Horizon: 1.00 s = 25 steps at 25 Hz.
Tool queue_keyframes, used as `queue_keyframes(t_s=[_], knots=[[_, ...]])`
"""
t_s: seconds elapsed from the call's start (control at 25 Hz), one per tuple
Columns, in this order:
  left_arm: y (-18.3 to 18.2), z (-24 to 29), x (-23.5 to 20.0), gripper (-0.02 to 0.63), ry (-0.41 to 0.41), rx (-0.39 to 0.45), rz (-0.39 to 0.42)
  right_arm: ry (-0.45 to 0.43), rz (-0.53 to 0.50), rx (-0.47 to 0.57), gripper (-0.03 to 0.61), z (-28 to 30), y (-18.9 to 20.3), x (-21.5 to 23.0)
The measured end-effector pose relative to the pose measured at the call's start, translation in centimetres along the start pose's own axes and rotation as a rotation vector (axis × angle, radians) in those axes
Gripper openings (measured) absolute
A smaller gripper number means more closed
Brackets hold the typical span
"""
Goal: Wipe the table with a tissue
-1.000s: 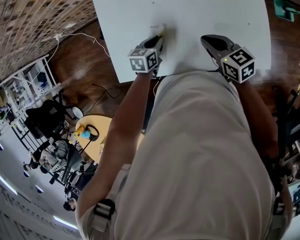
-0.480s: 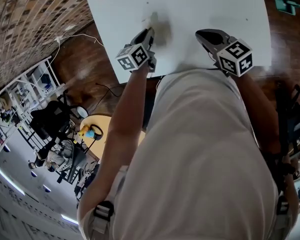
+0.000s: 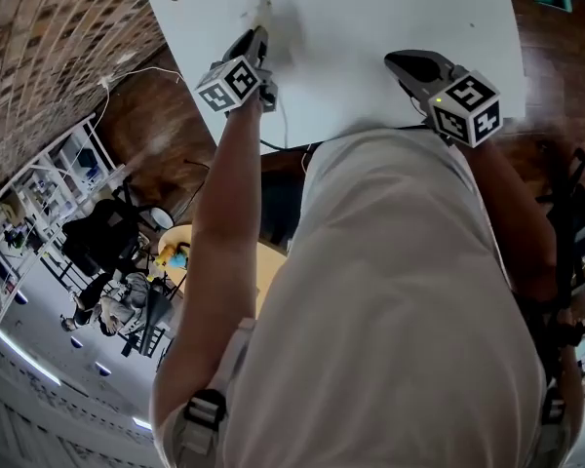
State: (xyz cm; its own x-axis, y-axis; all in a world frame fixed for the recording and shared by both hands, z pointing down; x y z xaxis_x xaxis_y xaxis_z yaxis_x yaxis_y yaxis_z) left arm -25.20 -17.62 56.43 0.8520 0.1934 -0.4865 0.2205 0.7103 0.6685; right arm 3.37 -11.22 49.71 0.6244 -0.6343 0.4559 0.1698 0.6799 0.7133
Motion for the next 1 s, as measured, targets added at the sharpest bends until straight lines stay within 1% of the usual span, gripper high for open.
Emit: queue_keyframes(t_s=[0.08, 0.16, 0.28, 0.4, 0.48, 0.52, 0.56, 0.6, 0.72, 0.8, 0.88, 1.0], knots=[[-0.8, 0.6, -0.9, 0.055, -0.012, 0.016, -0.046, -0.001, 0.000, -0.005, 0.009, -0.2, 0.1, 0.3], [-1.3, 1.5, -1.5, 0.057, -0.006, 0.038, -0.125, 0.002, 0.003, -0.009, 0.008, -0.4, 0.4, 0.8], [-1.7, 2.3, -1.7, 0.057, 0.010, 0.093, -0.233, -0.001, 0.009, -0.008, 0.008, -0.9, 0.5, 1.2], [-2.4, 2.7, -1.5, 0.057, 0.033, 0.136, -0.291, -0.001, 0.012, -0.006, 0.008, -1.4, 0.5, 1.6], [-2.7, 3.1, -1.4, 0.055, 0.039, 0.147, -0.313, 0.000, 0.016, -0.004, 0.009, -1.7, 0.5, 2.1], [-2.7, 3.4, -1.4, 0.054, 0.027, 0.141, -0.311, 0.000, 0.019, -0.002, 0.009, -1.9, 0.6, 2.4], [-2.6, 3.8, -1.2, 0.052, 0.002, 0.124, -0.292, -0.001, 0.020, 0.001, 0.008, -2.3, 0.8, 2.9], [-2.6, 4.1, -0.9, 0.052, -0.034, 0.094, -0.256, -0.002, 0.021, 0.003, 0.009, -2.7, 0.9, 3.4], [-2.5, 4.9, -0.1, 0.055, -0.137, -0.023, -0.111, -0.003, 0.023, 0.007, 0.009, -3.6, 1.1, 4.1], [-2.6, 4.7, -0.3, 0.057, -0.179, -0.073, -0.053, -0.004, 0.027, 0.008, 0.008, -3.3, 0.9, 3.8], [-2.8, 4.6, -0.6, 0.055, -0.204, -0.085, -0.034, -0.005, 0.029, 0.009, 0.009, -3.0, 0.7, 3.8], [-2.8, 4.7, -0.6, 0.055, -0.219, -0.076, -0.031, -0.010, 0.035, 0.008, 0.008, -3.2, 0.7, 4.4]])
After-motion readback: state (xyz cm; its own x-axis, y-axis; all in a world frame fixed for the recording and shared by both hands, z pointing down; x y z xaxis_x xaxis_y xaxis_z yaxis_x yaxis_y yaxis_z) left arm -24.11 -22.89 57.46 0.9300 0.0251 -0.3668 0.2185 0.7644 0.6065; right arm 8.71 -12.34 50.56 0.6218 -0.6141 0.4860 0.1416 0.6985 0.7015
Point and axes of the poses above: the fingertips, and each gripper's own axes: z forward along the fingers, x to its right, y out of its underside, the point moved 4 cm from there along -z, backward along the fingers, and after that the axes turned 9 degrees about y, right-handed, at the moved point
